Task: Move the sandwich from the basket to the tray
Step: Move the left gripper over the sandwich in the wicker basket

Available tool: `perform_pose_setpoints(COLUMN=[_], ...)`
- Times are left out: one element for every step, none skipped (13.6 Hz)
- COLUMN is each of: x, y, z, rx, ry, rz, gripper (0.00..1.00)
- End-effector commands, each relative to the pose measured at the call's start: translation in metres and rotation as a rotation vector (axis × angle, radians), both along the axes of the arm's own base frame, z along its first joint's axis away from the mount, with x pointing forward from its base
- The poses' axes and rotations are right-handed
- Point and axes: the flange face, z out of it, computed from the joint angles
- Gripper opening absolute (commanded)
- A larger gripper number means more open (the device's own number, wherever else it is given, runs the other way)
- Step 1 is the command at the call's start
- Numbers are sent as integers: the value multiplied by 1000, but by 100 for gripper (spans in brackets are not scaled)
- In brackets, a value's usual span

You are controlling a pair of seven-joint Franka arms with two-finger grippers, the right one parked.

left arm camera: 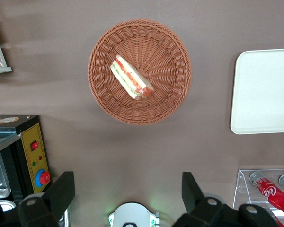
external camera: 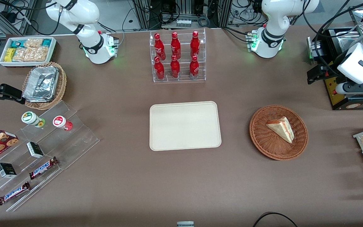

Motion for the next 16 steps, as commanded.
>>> perform_pose_setpoints(x=[0, 2, 7, 12, 17, 20, 21, 22, 24, 27, 29, 29, 28, 27, 27, 26], y=[3, 2, 0, -1, -3, -5, -5, -6, -7, -8, -8, -8, -8, -8, -5, -3], z=[2, 0, -9, -22, -35, -48, -61, -75, -90, -110, -129, -147, -165, -182, -196, -208], rx=[8, 5, 2, 8, 10, 9, 10, 11, 10, 8, 6, 5, 2, 0, -1, -2], ry=[-13, -18, -5, 16, 28, 21, 16, 12, 5, 2, -14, -34, -55, -64, -72, -71], rz=[-12, -11, -13, -18, -21, -25, -26, -29, -32, -33, -33, -36, -36, -37, -34, -28], gripper=[100, 100, 100, 100, 100, 100, 100, 100, 100, 100, 100, 100, 100, 100, 100, 100])
